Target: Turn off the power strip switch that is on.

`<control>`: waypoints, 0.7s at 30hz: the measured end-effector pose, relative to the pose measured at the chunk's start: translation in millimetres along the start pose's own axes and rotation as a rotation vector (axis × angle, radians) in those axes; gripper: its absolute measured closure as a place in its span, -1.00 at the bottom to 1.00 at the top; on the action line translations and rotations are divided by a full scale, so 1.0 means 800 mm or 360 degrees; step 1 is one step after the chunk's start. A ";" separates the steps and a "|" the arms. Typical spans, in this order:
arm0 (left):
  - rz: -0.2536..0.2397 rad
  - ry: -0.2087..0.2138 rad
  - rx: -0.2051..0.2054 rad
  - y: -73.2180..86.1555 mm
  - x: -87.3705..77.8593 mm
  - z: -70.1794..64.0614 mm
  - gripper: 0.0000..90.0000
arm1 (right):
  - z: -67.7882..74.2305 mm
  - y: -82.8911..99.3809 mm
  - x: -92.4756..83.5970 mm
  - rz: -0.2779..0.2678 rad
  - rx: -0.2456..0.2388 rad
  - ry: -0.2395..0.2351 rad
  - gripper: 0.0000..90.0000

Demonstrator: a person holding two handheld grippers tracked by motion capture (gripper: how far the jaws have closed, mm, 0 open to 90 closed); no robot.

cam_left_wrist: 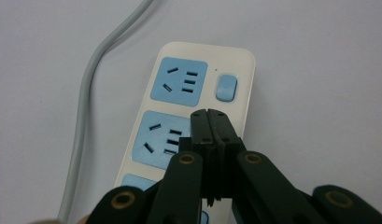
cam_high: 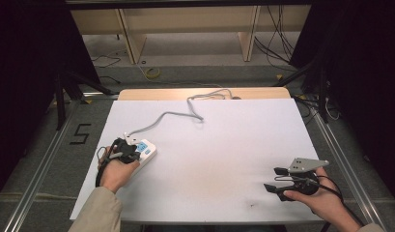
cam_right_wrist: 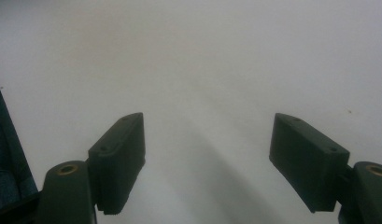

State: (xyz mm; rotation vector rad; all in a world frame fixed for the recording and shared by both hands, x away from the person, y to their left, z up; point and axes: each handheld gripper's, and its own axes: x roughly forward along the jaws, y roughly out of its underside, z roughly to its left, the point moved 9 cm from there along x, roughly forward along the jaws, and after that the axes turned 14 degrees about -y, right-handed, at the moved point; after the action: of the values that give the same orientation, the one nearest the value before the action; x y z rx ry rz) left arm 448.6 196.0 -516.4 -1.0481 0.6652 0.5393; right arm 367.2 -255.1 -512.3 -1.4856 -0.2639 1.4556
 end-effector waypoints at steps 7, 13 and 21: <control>0.0023 0.0014 0.0014 0.001 0.003 -0.002 1.00 | 0.000 0.000 0.000 0.0001 0.0001 0.0000 -0.40; 0.0039 0.0015 0.0025 0.002 0.005 -0.002 1.00 | 0.000 0.000 0.000 0.0002 0.0000 -0.0001 -0.40; 0.0051 0.0021 0.0027 0.002 0.006 -0.003 1.00 | 0.000 0.001 0.001 0.0007 -0.0003 0.0002 -0.40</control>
State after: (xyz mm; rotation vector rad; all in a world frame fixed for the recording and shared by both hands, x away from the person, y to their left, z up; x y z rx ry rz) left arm 450.1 195.0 -522.0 -1.0275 0.6984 0.5542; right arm 367.3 -255.1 -513.4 -1.4893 -0.2618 1.4583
